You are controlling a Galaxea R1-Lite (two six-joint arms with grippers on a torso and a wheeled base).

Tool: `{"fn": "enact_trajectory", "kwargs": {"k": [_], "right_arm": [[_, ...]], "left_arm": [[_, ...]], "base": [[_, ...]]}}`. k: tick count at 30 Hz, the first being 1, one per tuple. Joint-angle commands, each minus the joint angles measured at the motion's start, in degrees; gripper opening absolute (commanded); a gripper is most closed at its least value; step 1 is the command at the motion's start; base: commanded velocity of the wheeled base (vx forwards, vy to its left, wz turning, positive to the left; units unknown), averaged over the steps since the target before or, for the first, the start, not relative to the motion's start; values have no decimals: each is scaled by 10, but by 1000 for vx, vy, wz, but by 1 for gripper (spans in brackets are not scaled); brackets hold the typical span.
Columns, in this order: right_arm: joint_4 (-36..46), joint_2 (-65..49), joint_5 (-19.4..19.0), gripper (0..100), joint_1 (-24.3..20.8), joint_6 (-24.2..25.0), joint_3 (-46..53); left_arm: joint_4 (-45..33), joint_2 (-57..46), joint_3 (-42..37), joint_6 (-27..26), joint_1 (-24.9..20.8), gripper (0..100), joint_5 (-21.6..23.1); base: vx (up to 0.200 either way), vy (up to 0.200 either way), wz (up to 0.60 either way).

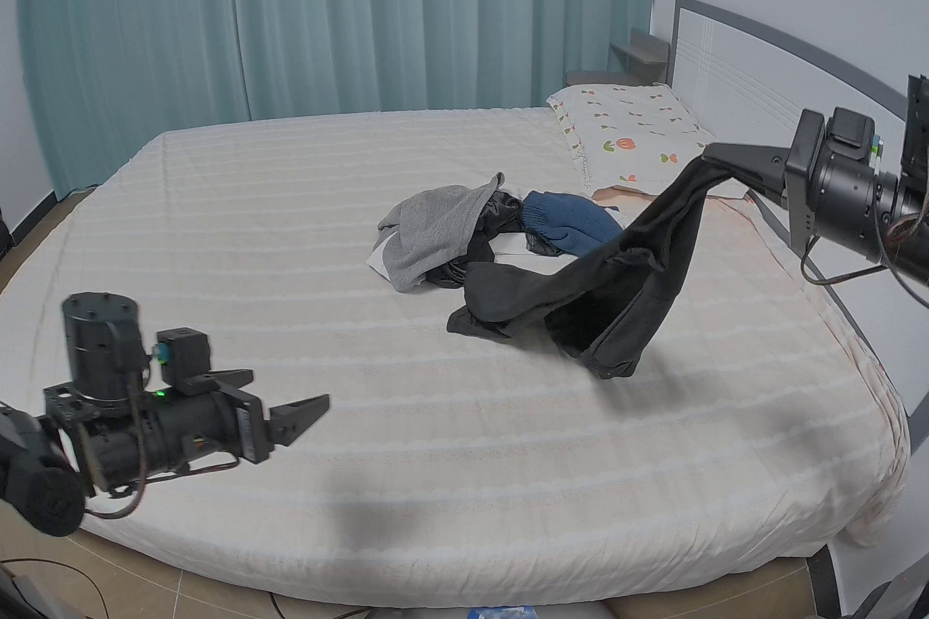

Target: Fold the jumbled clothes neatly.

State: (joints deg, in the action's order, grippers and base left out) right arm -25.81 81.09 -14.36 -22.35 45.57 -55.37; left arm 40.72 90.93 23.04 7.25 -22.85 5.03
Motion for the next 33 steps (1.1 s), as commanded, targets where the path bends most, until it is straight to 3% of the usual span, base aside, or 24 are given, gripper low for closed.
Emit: {"fn": "enact_trajectory", "kwargs": {"k": [1, 5, 27, 33], "right_arm": [[0, -31, 2, 0, -15, 0, -55], [-2, -39, 2, 0, -16, -1, -55], [-1, -24, 4, 0, -58, -3, -92], [-3, -8, 12, 0, -59, -2, -111]], "left_arm": [[60, 190, 74, 10, -108, 100, -38], [64, 233, 121, 20, -130, 100, -40], [71, 432, 315, 23, -132, 100, -39], [78, 486, 386, 72, -133, 100, -37]], "base": [[0, 0, 0], [0, 0, 0], [0, 0, 0], [0, 0, 0]]}}
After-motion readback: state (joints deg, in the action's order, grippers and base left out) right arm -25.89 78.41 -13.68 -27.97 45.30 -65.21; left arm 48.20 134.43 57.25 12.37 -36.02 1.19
